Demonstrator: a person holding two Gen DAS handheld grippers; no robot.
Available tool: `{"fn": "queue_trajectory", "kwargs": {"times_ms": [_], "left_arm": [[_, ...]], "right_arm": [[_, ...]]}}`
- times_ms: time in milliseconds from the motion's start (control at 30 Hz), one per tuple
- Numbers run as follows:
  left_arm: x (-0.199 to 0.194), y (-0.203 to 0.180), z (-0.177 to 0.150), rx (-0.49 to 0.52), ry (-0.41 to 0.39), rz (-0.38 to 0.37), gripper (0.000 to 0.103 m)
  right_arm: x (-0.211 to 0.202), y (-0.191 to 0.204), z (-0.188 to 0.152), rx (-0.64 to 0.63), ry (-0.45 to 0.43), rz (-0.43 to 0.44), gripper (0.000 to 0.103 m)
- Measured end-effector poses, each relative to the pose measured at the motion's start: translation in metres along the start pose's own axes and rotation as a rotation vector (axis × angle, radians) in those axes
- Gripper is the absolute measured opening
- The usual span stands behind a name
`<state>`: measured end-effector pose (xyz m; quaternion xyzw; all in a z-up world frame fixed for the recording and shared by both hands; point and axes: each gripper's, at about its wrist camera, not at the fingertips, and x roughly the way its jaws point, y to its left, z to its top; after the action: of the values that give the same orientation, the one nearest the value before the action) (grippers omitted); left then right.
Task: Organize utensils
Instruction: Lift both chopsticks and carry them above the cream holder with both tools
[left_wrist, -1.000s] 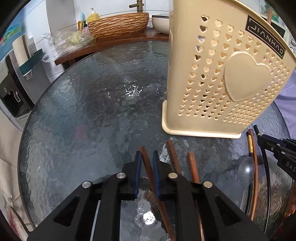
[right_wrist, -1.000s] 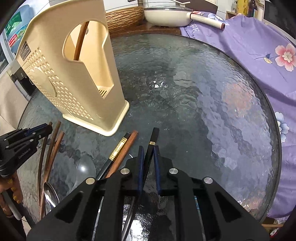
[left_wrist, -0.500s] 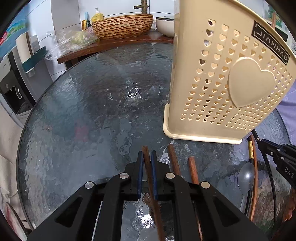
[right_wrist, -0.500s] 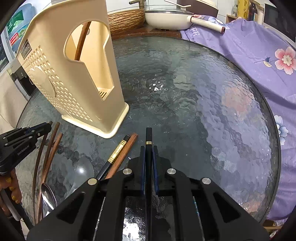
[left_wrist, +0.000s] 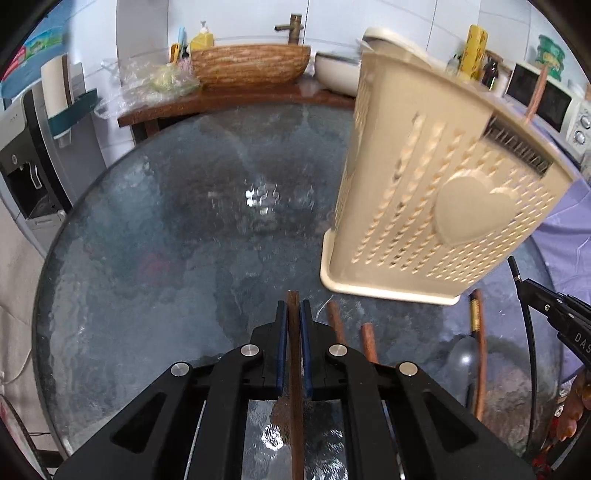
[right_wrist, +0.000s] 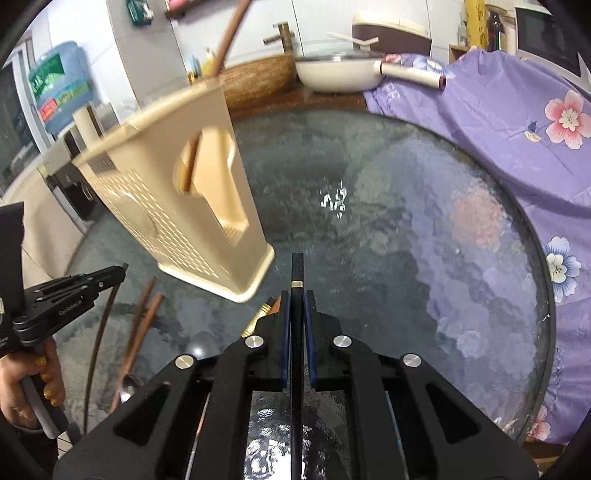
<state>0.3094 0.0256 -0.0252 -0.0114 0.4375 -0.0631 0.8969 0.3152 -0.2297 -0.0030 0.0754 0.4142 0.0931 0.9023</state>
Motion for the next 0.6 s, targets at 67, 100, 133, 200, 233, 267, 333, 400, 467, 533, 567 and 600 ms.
{"fn": "queue_trajectory", "kwargs": {"times_ms": [67,100,133,200,233,267,333,400,467,533,567,600], "left_arm": [[-0.011,-0.001,0.003,0.005,-0.024,-0.005,0.007],[-0.020,-0.002,0.005,0.008,-0.045,-0.013,0.007],[-0.025,-0.004,0.007,0.008,-0.055,-0.019,0.007],[-0.040,-0.006,0.010,0.010,-0.087,-0.033,0.007],[-0.048,-0.008,0.011,0.013,-0.106,-0.038,0.007],[-0.053,-0.010,0.013,0.016,-0.118,-0.040,0.007],[-0.068,-0.013,0.015,0.022,-0.149,-0.052,0.007],[-0.082,-0.016,0.016,0.030,-0.177,-0.065,0.007],[-0.090,-0.018,0.016,0.035,-0.193,-0.072,0.007],[-0.102,-0.021,0.017,0.042,-0.213,-0.082,0.007],[-0.106,-0.022,0.017,0.045,-0.222,-0.085,0.007],[-0.111,-0.022,0.017,0.047,-0.230,-0.088,0.007]], "right_arm": [[-0.013,0.001,0.002,0.002,-0.029,0.021,0.008],[-0.021,0.002,0.004,-0.003,-0.045,0.035,0.008],[-0.029,0.004,0.005,-0.011,-0.064,0.048,0.008],[-0.043,0.008,0.007,-0.028,-0.099,0.061,0.008],[-0.051,0.011,0.008,-0.041,-0.119,0.069,0.008],[-0.057,0.013,0.008,-0.050,-0.132,0.075,0.008],[-0.072,0.018,0.010,-0.066,-0.164,0.088,0.008],[-0.086,0.020,0.011,-0.073,-0.189,0.107,0.008],[-0.099,0.022,0.011,-0.084,-0.214,0.118,0.008],[-0.111,0.024,0.011,-0.091,-0.234,0.129,0.008],[-0.117,0.025,0.012,-0.097,-0.244,0.134,0.008],[-0.122,0.027,0.012,-0.103,-0.249,0.137,0.008]]}}
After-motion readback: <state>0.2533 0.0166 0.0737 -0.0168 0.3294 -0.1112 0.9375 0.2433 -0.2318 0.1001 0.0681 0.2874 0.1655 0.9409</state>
